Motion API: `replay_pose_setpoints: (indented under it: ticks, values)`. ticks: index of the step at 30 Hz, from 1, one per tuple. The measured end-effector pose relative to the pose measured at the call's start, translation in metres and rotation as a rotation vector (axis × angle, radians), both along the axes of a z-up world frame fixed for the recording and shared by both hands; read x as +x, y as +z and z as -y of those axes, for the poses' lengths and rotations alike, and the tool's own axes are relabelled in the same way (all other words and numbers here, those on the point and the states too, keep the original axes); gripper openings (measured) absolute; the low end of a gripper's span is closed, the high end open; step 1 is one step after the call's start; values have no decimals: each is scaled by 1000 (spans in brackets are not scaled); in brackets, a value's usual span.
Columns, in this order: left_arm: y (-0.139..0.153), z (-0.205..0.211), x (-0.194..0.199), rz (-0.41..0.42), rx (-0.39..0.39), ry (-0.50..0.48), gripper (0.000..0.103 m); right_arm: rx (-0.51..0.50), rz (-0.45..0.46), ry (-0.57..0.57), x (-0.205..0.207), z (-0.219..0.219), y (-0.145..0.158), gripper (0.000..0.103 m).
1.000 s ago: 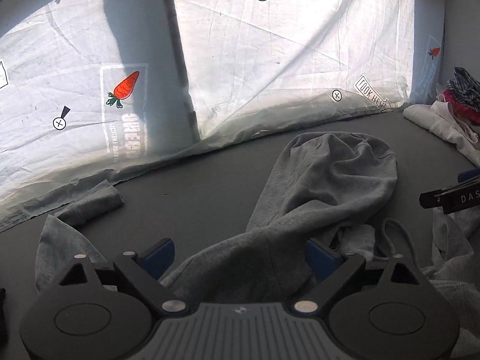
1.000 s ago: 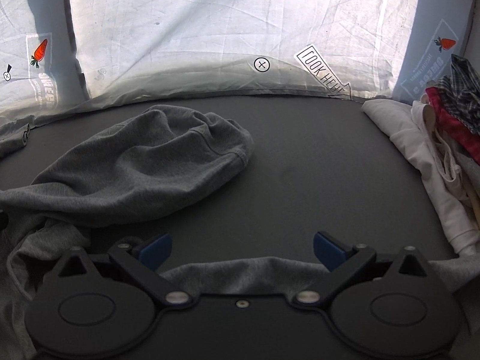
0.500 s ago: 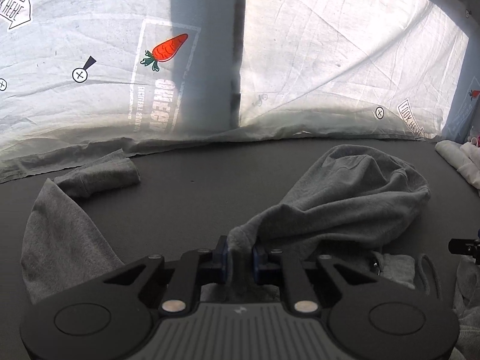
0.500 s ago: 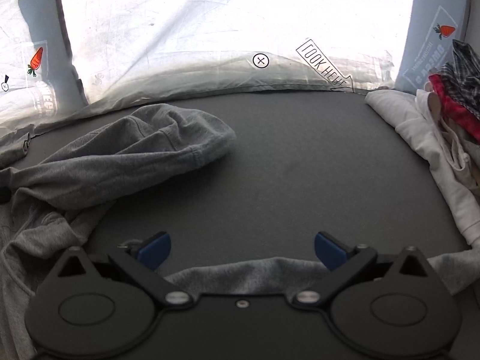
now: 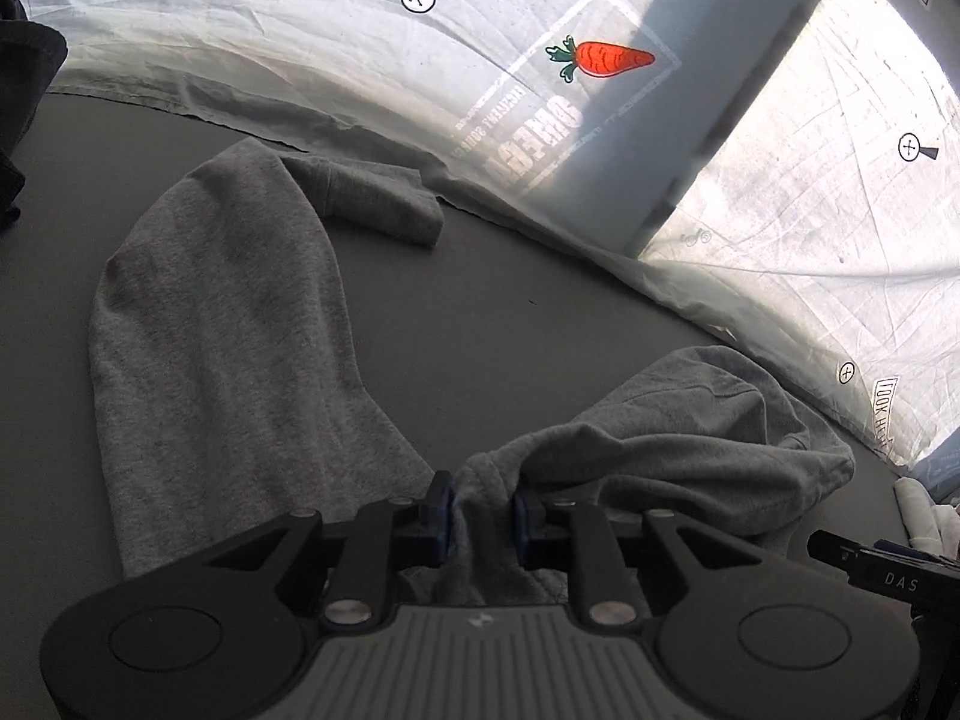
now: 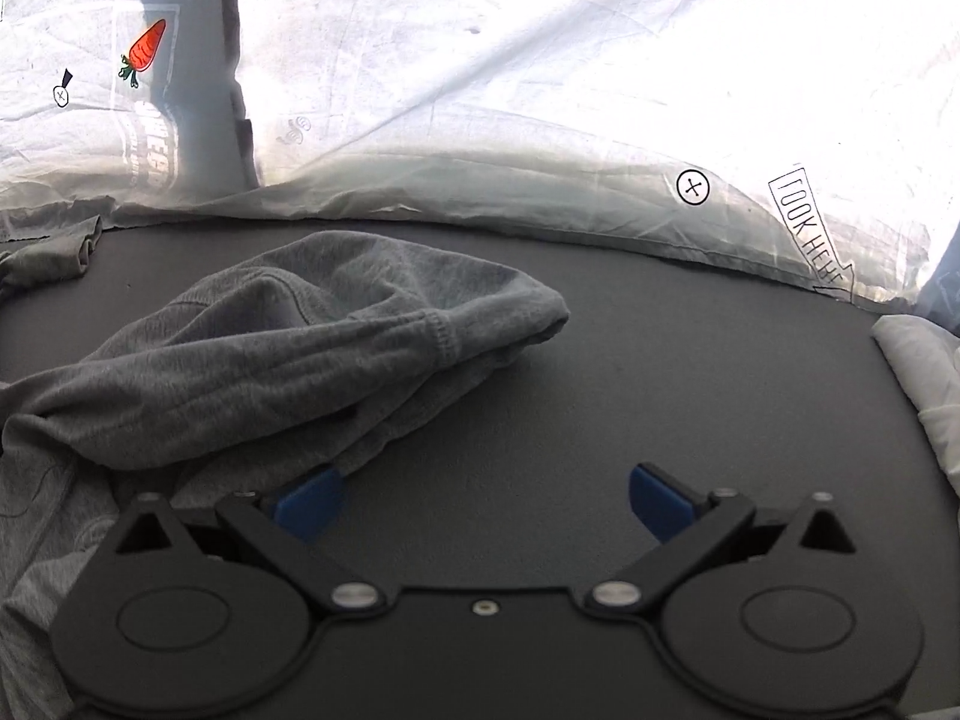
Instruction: Fold clothes
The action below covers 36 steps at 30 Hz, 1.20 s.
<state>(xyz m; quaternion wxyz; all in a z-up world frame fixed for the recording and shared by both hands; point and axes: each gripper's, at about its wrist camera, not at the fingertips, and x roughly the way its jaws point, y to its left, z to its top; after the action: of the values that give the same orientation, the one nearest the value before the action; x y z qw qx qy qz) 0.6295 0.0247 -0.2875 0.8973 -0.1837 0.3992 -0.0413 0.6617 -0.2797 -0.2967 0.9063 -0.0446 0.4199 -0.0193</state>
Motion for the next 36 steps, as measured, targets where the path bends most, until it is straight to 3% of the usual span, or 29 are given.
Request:
replay_pose_setpoints:
  ticks: [3,7,10,12,13,14,19,23,30,33,36]
  values:
    - [2,-2,1,-9,6,10,33,-4,-4,8,23,-6,-2,103]
    - [6,-5,2,-18,3,20,35,50,48,-5,50,-14,17,103]
    - [15,-8,0,-6,17,39,43,217,153,28,58,-15,50,103]
    - [21,-10,-1,2,27,54,58,376,215,62,58,-12,71,103]
    - [24,-11,-1,7,32,62,60,431,221,68,58,-10,77,103]
    - [27,-12,-2,12,32,67,62,434,216,66,56,-10,79,103]
    - [45,-9,-6,58,66,77,63,117,115,-4,45,-13,55,103]
    - [56,4,1,85,120,4,73,173,17,-74,33,9,30,102]
    - [44,74,35,89,305,-275,76,250,-73,-150,36,12,4,97]
    - [32,100,51,77,367,-353,76,217,-85,-145,42,6,0,97]
    - [14,121,74,33,524,-364,76,126,-88,-135,48,-1,-3,96]
